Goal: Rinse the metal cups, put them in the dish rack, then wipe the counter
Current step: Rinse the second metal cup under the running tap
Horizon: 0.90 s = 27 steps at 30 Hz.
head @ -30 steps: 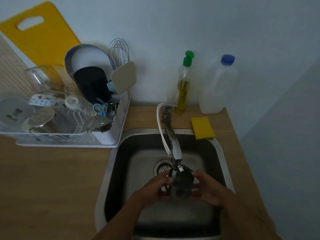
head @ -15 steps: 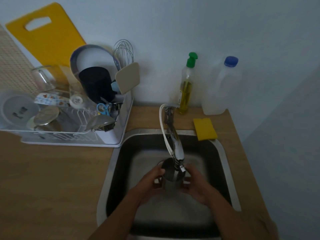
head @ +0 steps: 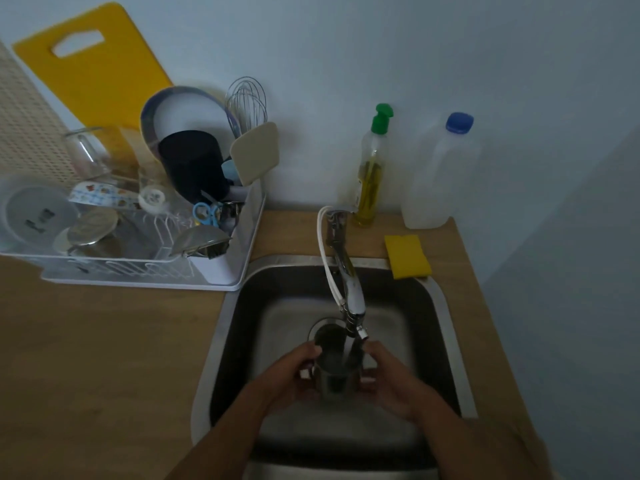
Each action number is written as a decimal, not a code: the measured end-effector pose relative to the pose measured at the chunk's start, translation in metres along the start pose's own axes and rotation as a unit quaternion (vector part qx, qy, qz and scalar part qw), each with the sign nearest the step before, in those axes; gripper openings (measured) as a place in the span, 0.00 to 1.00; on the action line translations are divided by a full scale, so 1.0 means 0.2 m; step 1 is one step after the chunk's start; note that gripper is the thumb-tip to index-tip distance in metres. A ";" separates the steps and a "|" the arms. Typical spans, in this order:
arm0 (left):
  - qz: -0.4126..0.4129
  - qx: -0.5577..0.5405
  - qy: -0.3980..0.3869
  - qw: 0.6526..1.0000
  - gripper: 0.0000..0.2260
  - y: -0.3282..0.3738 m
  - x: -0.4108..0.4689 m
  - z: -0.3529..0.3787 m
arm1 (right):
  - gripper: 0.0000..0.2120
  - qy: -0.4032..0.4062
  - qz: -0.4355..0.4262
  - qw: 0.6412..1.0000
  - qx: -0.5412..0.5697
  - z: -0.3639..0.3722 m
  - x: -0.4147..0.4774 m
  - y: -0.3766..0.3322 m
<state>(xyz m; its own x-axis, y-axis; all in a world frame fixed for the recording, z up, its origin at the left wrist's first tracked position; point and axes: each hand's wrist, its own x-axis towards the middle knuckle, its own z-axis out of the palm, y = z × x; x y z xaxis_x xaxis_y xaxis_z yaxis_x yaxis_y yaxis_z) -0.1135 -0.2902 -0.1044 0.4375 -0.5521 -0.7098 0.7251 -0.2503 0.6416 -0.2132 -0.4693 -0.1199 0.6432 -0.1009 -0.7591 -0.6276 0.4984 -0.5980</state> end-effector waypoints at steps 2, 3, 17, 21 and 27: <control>-0.005 0.047 -0.042 0.998 0.13 -0.02 -0.01 0.04 | 0.34 -0.034 0.027 0.999 -0.001 -0.11 -0.02 0.01; 0.002 0.043 -0.053 0.998 0.15 -0.04 -0.02 0.08 | 0.38 -0.031 0.026 0.999 0.005 -0.15 -0.01 0.00; 0.046 0.044 -0.025 0.998 0.13 -0.05 -0.02 0.12 | 0.44 0.037 -0.015 0.999 0.031 -0.07 0.06 0.01; 0.015 0.012 0.031 0.999 0.11 0.00 0.00 0.01 | 0.18 0.010 -0.033 0.999 0.030 0.05 0.02 0.04; 0.022 0.049 -0.014 0.998 0.14 -0.05 -0.01 0.07 | 0.28 0.029 -0.022 0.999 0.037 -0.04 0.05 0.03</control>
<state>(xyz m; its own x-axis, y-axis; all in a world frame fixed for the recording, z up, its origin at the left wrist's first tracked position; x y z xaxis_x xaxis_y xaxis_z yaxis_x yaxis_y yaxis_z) -0.1301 -0.2978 -0.1052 0.4519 -0.5859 -0.6727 0.6493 -0.3010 0.6984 -0.2140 -0.4736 -0.1321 0.6426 -0.1724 -0.7466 -0.5631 0.5545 -0.6127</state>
